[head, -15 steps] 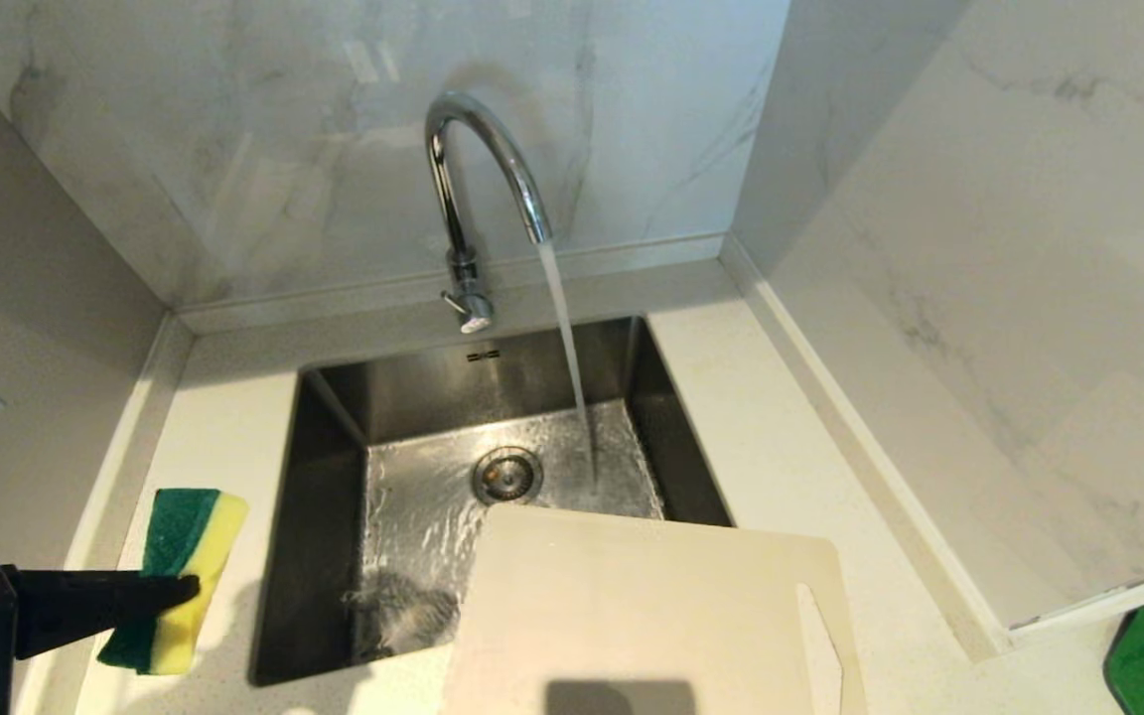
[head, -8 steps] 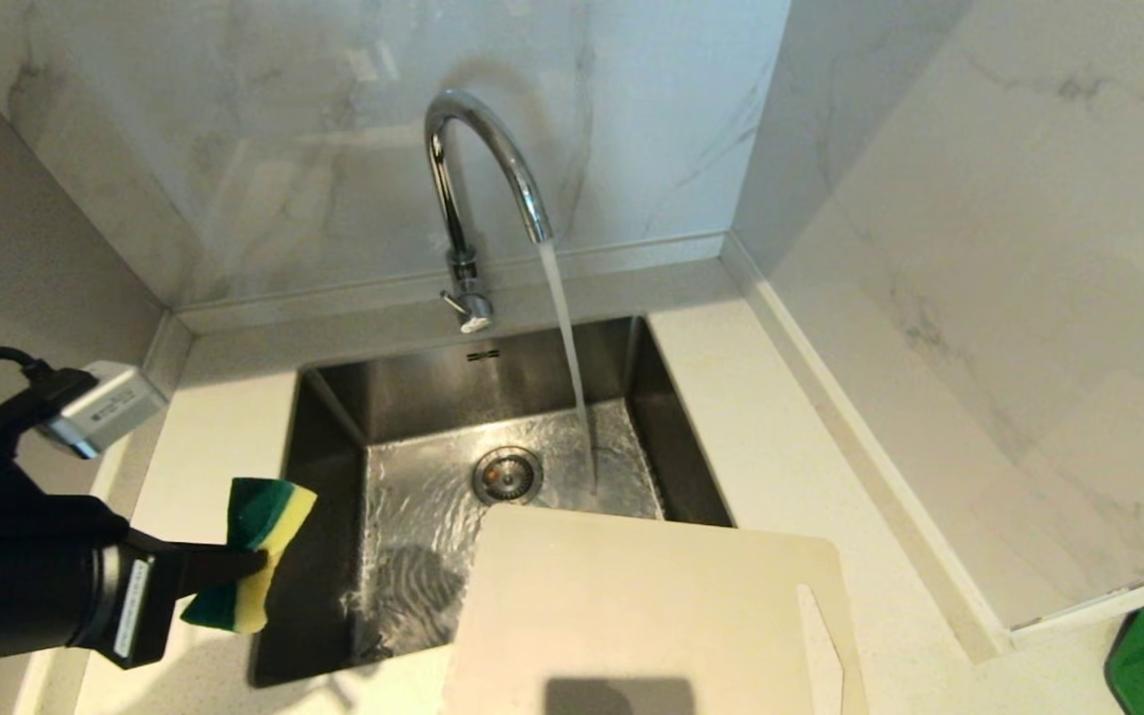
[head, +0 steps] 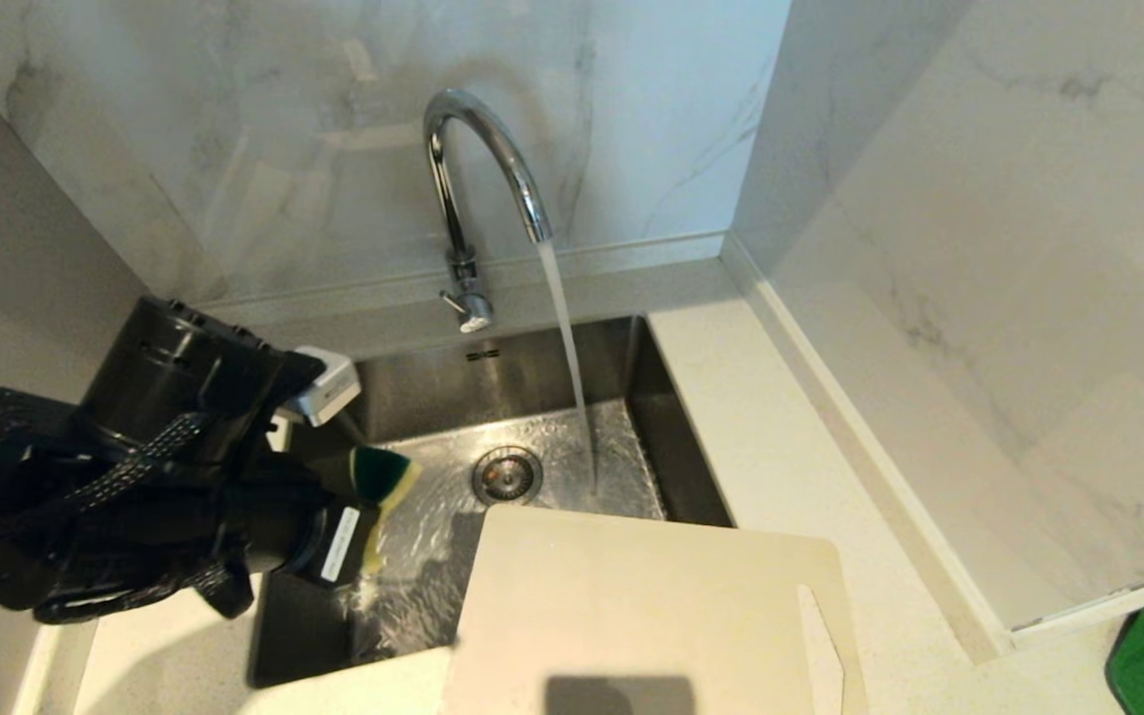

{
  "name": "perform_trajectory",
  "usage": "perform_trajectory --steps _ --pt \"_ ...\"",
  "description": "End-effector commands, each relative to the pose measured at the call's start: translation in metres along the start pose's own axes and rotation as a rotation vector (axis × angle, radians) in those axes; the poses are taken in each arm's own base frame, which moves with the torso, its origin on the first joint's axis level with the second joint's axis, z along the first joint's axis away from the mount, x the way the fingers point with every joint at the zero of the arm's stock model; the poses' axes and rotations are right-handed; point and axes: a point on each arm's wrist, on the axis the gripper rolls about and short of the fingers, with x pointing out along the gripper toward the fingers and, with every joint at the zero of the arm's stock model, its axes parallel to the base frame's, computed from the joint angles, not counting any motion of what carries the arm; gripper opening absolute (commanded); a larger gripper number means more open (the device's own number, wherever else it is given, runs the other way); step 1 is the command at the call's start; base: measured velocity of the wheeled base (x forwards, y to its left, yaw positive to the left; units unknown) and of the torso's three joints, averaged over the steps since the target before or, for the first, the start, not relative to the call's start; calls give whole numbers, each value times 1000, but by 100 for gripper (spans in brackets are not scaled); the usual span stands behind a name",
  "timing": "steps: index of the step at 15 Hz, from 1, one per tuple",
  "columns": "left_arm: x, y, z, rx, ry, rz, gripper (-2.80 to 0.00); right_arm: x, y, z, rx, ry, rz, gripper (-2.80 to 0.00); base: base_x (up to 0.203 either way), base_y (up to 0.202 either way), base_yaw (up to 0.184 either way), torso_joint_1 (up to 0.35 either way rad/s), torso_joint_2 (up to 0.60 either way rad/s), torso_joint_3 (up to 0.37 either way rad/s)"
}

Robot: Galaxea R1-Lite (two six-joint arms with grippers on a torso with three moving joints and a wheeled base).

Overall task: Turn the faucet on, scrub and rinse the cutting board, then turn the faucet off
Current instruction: Put down the cleaning cloth

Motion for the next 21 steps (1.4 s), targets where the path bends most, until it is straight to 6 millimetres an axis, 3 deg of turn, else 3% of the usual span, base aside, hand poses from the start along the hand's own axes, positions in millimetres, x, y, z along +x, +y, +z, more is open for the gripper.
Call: perform_trajectory --steps 1,3,5,10,12,15,18,21 --pt "37 -17 22 5 10 1 -280 0 0 0 0 0 0 -280 0 0 0 0 0 0" --pt "53 -20 34 2 26 20 -280 0 0 0 0 0 0 -280 0 0 0 0 0 0" --pt "75 6 36 -45 65 97 -280 0 0 0 0 0 0 -280 0 0 0 0 0 0" --pt "120 111 33 -272 76 323 -280 0 0 0 0 0 0 -280 0 0 0 0 0 0" --pt "122 155 26 -350 76 393 -280 0 0 0 0 0 0 -280 0 0 0 0 0 0" --pt "116 201 16 -415 84 440 -280 0 0 0 0 0 0 -280 0 0 0 0 0 0" --pt "109 232 6 -464 95 494 -280 0 0 0 0 0 0 -280 0 0 0 0 0 0" --pt "103 249 0 -478 101 523 -280 0 0 0 0 0 0 -280 0 0 0 0 0 0"
